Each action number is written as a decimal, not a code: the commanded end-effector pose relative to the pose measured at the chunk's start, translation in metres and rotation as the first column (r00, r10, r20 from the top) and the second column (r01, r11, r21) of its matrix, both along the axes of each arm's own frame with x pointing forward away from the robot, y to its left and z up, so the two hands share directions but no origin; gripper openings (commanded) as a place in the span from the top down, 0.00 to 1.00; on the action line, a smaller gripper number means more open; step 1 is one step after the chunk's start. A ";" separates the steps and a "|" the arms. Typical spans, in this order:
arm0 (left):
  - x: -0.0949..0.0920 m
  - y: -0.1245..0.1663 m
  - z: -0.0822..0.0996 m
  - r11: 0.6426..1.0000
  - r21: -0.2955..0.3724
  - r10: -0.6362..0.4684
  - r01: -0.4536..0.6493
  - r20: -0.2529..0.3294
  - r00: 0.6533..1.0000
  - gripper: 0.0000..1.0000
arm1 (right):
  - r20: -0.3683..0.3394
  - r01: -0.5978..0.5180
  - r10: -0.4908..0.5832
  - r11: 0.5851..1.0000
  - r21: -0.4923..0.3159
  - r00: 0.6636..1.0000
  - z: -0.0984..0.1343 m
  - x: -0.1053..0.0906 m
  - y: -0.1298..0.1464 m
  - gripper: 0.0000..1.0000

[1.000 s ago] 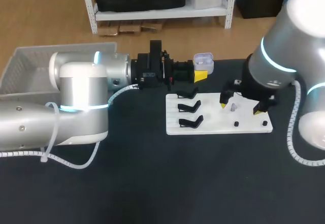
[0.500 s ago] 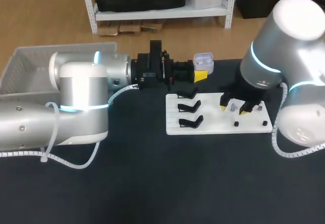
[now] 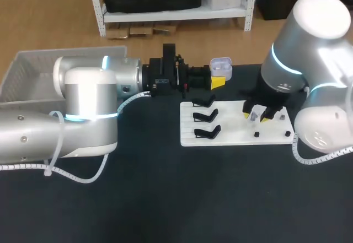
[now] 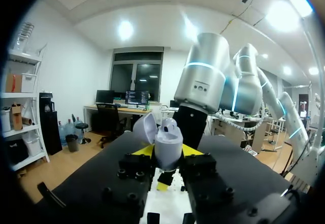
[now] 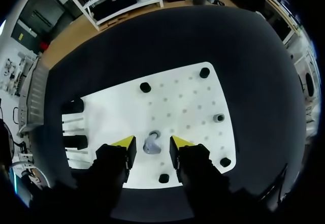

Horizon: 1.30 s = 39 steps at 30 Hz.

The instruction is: Pick up each earbud case from the left stands, insert the matching earbuds, close the lid, and place the case in the box.

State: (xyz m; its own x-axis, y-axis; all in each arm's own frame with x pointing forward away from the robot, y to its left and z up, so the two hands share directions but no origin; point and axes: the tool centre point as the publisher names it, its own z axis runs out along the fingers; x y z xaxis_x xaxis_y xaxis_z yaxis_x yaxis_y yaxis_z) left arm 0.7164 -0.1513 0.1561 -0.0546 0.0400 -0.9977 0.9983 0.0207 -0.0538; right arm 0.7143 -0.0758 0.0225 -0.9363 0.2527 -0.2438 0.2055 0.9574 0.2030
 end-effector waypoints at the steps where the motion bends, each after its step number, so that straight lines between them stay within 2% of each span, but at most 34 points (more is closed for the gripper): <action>1: 0.000 0.000 -0.001 1.000 -0.005 0.003 -0.003 0.004 1.000 1.00 | 0.001 0.004 -0.004 1.000 -0.003 1.000 0.001 -0.002 0.000 0.60; 8: 0.000 0.000 -0.001 1.000 -0.005 0.003 -0.003 0.004 1.000 1.00 | -0.005 0.046 -0.046 0.999 -0.009 0.999 0.001 -0.004 0.002 0.64; 10: 0.000 0.000 -0.001 1.000 -0.005 0.003 -0.003 0.004 1.000 1.00 | -0.004 0.063 -0.063 0.998 -0.008 0.998 0.000 -0.004 0.001 0.71; 25: 0.000 0.000 -0.001 1.000 -0.005 0.003 -0.003 0.004 1.000 1.00 | -0.003 0.080 -0.080 0.997 -0.019 0.997 0.000 -0.002 0.001 0.76; 26: 0.000 0.000 -0.001 1.000 -0.005 0.003 -0.003 0.004 1.000 1.00 | -0.004 0.080 -0.080 0.997 -0.021 0.997 -0.001 -0.002 0.001 0.78; 28: 0.000 0.000 -0.001 1.000 -0.005 0.003 -0.003 0.004 1.000 1.00 | -0.005 0.081 -0.081 0.996 -0.024 0.997 -0.001 -0.002 0.002 0.89; 29: 0.000 0.000 -0.001 1.000 -0.005 0.003 -0.003 0.004 1.000 1.00 | -0.005 0.082 -0.082 0.996 -0.026 0.997 -0.001 -0.002 0.002 0.99; 30: 0.000 0.000 -0.001 1.000 -0.005 0.003 -0.003 0.004 1.000 1.00 | -0.005 0.083 -0.083 0.996 -0.027 0.997 -0.001 -0.001 0.002 1.00; 33: 0.000 0.000 -0.001 1.000 -0.005 0.003 -0.003 0.004 1.000 1.00 | -0.007 0.088 -0.088 0.996 -0.031 0.996 0.002 -0.002 0.003 1.00; 39: 0.000 0.000 -0.001 1.000 -0.005 0.003 -0.003 0.004 1.000 1.00 | -0.009 0.099 -0.099 0.995 -0.026 0.995 0.024 -0.007 -0.002 1.00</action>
State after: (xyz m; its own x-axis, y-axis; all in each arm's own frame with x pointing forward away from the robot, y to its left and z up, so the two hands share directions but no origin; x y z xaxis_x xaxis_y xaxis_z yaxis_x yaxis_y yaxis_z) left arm 0.7164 -0.1513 0.1561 -0.0545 0.0400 -0.9977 0.9983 0.0207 -0.0538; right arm 0.7146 -0.0739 0.0332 -0.9097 0.3361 -0.2440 0.2990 0.9377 0.1767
